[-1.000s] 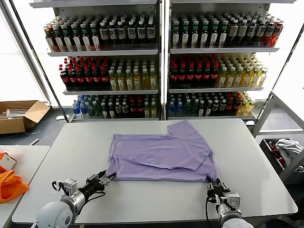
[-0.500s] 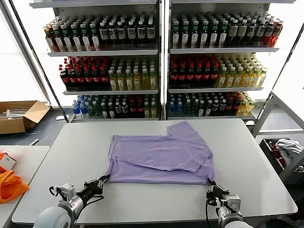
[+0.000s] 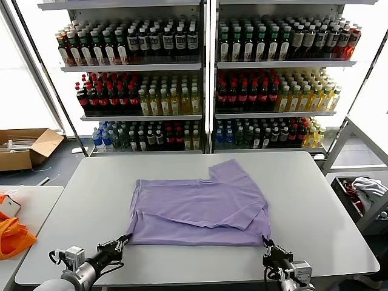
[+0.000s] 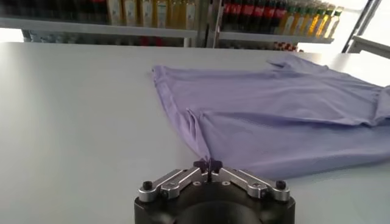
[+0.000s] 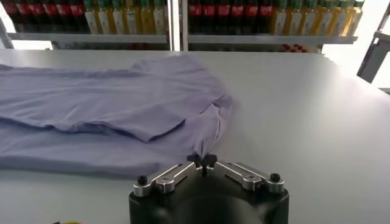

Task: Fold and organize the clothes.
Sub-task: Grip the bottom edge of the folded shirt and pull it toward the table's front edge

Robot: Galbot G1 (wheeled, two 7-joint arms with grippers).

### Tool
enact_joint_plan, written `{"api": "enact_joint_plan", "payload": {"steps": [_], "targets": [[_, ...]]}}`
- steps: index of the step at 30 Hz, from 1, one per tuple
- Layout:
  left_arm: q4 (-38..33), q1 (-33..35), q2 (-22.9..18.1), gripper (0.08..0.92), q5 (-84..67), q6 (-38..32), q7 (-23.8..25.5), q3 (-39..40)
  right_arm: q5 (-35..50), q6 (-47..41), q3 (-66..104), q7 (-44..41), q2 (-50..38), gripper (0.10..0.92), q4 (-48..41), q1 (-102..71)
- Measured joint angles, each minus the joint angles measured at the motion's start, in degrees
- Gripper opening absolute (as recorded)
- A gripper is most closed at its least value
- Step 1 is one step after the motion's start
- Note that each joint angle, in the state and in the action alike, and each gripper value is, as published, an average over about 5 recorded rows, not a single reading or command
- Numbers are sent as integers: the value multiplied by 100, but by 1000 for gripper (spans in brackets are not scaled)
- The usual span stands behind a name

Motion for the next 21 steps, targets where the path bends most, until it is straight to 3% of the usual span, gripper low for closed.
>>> {"api": "enact_joint_plan", "payload": {"steps": [12,15,21], "targets": [[-823,1196,-253,86,61,119,35,-842,-152,-18,-16,-204,-198,128,501,-731],[-982,1414,-323,104,123,154,67,-974,-175,2,-5,-279,-233,195,548,-785],[-1184,1684,-371,256,215,191,114,-1245,-180,49,102,-436,-313,350,673,-761]]}}
